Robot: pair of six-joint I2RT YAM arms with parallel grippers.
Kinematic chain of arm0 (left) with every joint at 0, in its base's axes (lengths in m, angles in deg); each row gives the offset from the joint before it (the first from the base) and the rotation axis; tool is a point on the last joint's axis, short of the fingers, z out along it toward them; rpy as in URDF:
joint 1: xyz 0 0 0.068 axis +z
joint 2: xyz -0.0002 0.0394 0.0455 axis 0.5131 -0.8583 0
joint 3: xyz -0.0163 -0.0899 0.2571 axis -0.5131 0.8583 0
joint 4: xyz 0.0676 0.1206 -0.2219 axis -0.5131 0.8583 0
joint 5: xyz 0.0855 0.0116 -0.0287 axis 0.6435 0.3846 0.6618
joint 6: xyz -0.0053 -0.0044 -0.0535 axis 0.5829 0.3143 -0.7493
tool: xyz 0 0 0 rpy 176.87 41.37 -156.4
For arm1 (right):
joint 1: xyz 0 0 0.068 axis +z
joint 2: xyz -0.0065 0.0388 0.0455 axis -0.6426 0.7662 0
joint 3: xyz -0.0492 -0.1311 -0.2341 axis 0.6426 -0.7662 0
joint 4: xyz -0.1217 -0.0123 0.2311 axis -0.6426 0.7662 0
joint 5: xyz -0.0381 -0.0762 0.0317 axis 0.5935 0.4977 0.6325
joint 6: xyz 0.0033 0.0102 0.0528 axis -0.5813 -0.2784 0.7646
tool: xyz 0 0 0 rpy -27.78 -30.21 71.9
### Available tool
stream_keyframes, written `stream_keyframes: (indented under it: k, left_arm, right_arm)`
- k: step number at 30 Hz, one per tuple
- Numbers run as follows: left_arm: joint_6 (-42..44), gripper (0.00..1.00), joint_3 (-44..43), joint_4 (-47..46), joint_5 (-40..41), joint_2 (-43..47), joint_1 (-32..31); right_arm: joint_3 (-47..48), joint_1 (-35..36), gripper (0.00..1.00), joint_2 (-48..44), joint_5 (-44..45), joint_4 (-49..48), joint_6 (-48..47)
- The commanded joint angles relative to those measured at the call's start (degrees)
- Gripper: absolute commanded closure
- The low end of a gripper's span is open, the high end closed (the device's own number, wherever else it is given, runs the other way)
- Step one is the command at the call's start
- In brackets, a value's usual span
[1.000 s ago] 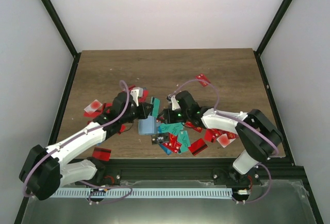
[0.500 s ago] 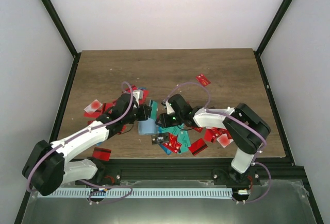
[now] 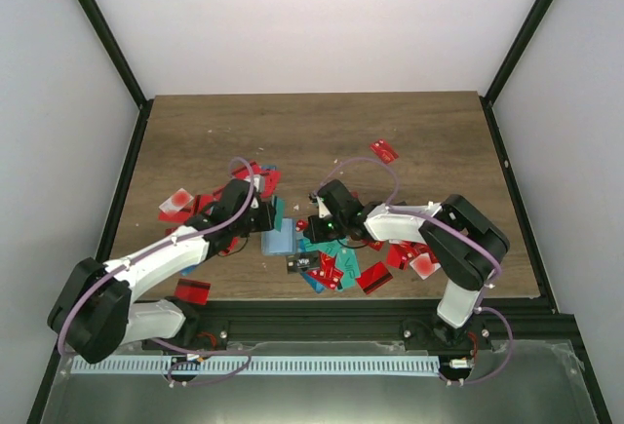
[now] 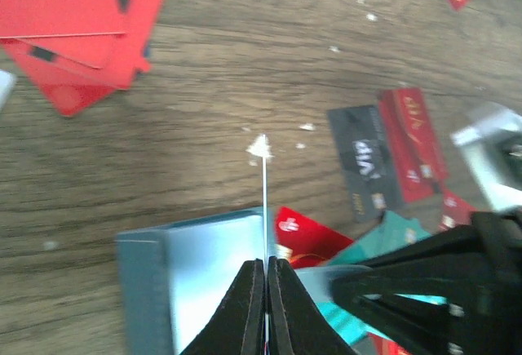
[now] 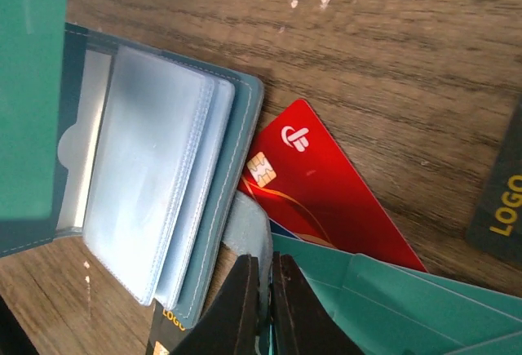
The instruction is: Put the credit cards into the card holder
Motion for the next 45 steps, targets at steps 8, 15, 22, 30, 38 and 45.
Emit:
stream_keyframes:
  k: [8,15,22,30,38,45]
  left_arm:
    - [2.4,0.96,5.5,3.7,3.5,4.5,4.6]
    - [1.9,0.96,8.4,2.3,2.5,6.6,6.8]
    - [-0.2,0.96,10.8,-0.5,0.2,5.6,8.7]
    - [-2.5,0.96,10.0,0.3,0.6,-0.9,12.1]
    - [-7.4,0.96,10.9,-8.0,-5.9,-7.1,12.9]
    - [-9.9,0.96,15.0,-11.0,-6.7,-0.3,12.9]
  right_arm:
    - [2.0,0.5,0.99,1.9,2.7,2.3,1.3]
    - [2.0,0.5,0.99,2.2,3.1,3.1,1.5]
    - [2.0,0.5,0.99,3.0,3.1,3.2,1.7]
    - [1.7,0.5,0.99,2.8,1.4,2.3,1.5]
    - [1.8,0.5,0.99,3.9,0.2,2.1,1.0]
    - [2.0,0.5,0.99,4.3,1.1,3.2,1.1]
